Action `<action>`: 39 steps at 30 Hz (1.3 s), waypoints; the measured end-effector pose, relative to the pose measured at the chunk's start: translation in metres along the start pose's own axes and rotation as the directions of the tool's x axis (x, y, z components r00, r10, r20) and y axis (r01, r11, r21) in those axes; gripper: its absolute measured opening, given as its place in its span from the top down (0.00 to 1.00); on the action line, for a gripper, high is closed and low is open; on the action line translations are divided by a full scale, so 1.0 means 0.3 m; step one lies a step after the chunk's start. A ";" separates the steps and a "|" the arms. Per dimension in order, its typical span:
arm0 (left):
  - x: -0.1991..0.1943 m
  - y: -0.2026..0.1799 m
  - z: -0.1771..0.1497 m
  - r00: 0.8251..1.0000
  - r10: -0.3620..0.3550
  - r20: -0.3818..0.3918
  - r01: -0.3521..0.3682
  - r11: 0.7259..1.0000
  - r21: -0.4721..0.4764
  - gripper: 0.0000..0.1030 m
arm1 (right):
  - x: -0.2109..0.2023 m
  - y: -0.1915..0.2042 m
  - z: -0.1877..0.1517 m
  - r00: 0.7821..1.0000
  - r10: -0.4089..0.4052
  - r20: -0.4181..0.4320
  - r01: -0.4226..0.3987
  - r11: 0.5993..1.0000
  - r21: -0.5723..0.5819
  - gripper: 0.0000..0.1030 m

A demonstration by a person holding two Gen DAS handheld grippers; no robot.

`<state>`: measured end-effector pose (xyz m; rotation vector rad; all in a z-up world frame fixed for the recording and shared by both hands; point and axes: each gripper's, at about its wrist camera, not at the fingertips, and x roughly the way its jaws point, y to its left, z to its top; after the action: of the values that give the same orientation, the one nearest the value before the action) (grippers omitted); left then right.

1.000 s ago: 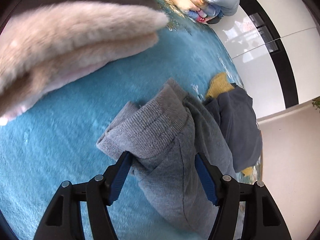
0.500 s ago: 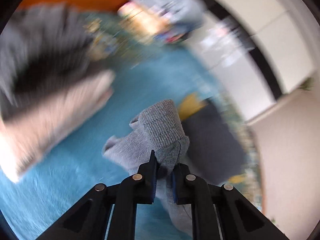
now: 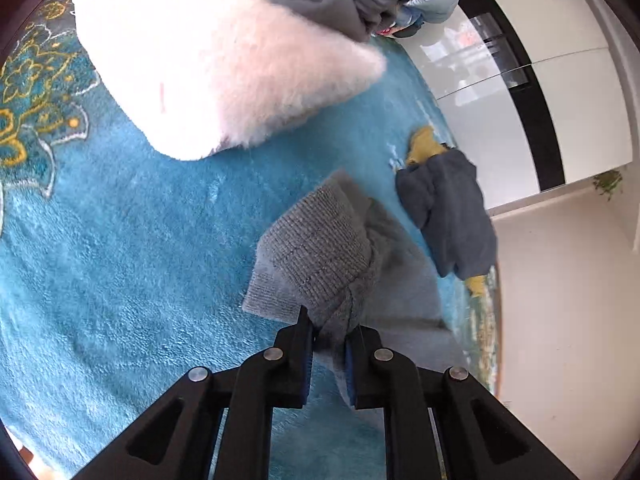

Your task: Fold clothes

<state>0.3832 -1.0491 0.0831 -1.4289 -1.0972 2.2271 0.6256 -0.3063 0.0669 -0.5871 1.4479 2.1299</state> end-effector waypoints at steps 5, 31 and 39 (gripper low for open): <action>-0.009 -0.054 0.001 0.999 0.050 -0.010 -0.049 0.997 0.063 0.81 | -0.015 0.001 0.000 1.000 0.004 0.007 -0.005 1.000 0.019 0.77; 0.119 -0.242 -0.026 0.989 0.146 0.033 -0.148 0.926 0.347 0.38 | -0.015 -0.029 -0.079 0.984 0.160 -0.073 -0.142 0.967 0.210 0.45; 0.110 -0.183 -0.013 0.995 0.094 -0.029 -0.081 0.951 0.297 0.38 | 0.040 -0.031 -0.019 0.961 0.266 0.072 -0.275 0.916 0.291 0.45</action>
<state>0.3620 -0.9912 0.1002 -1.4120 -0.6616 2.2911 0.6224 -0.3068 0.0510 -0.2494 1.8802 2.0457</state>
